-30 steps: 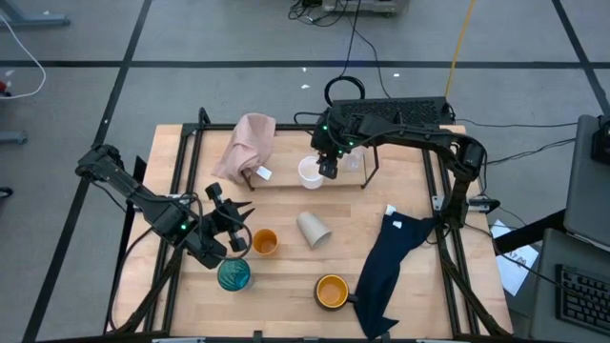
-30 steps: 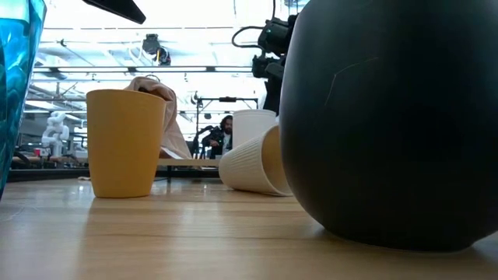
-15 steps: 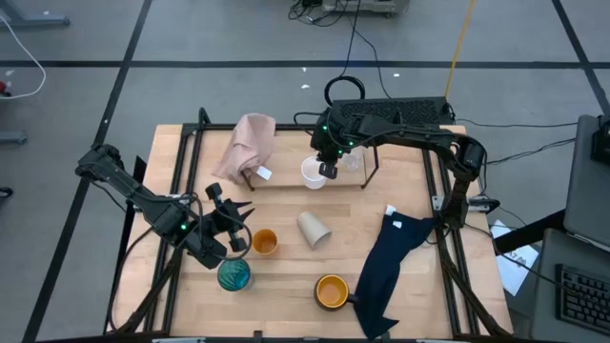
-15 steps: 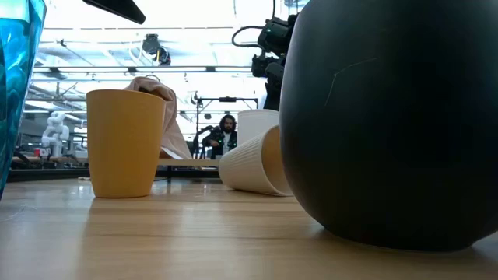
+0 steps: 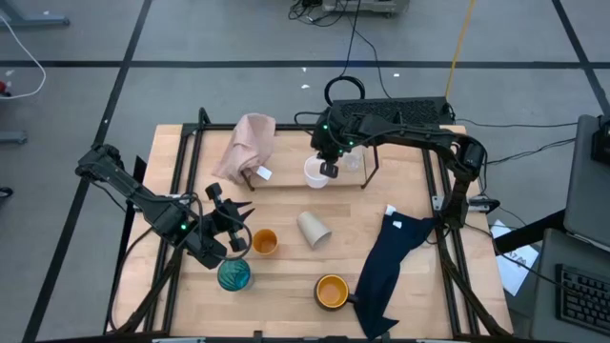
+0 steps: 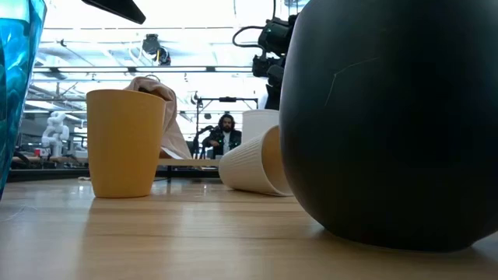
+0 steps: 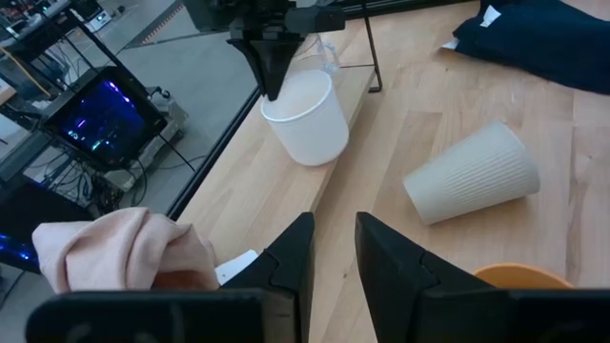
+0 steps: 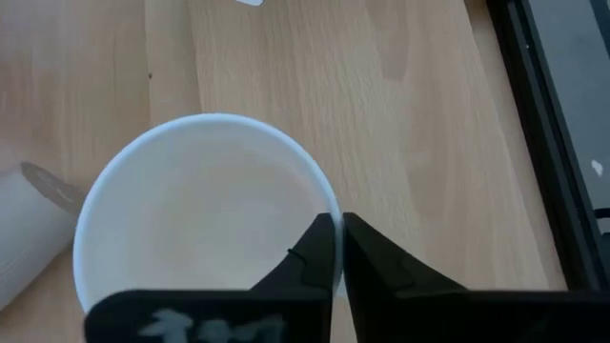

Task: Stack small to large cups/mugs on shelf
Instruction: Put the white mug on the shelf

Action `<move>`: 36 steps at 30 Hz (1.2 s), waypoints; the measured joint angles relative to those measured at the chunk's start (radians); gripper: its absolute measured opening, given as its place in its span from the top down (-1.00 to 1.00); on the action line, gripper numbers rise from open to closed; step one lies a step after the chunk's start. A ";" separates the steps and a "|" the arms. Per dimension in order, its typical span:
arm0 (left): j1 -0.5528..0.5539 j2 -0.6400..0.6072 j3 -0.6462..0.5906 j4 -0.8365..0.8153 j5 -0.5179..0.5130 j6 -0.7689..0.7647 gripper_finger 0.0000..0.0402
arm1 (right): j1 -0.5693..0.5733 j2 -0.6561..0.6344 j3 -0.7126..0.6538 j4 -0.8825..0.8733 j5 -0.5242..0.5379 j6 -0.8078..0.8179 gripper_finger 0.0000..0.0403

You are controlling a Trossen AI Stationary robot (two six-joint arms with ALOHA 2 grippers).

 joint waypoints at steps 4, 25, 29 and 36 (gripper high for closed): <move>0.000 0.000 0.000 0.000 0.000 0.000 0.60 | -0.013 0.000 0.000 0.000 0.000 -0.005 0.98; 0.000 0.000 0.000 -0.001 0.015 0.001 0.60 | -0.038 0.000 0.000 0.000 0.001 -0.005 0.93; 0.000 0.000 0.000 -0.001 0.025 0.000 0.60 | -0.038 0.000 0.000 -0.001 0.000 -0.005 0.86; 0.000 0.000 -0.027 0.000 0.024 -0.008 0.60 | -0.038 0.000 0.000 0.000 0.000 -0.001 0.67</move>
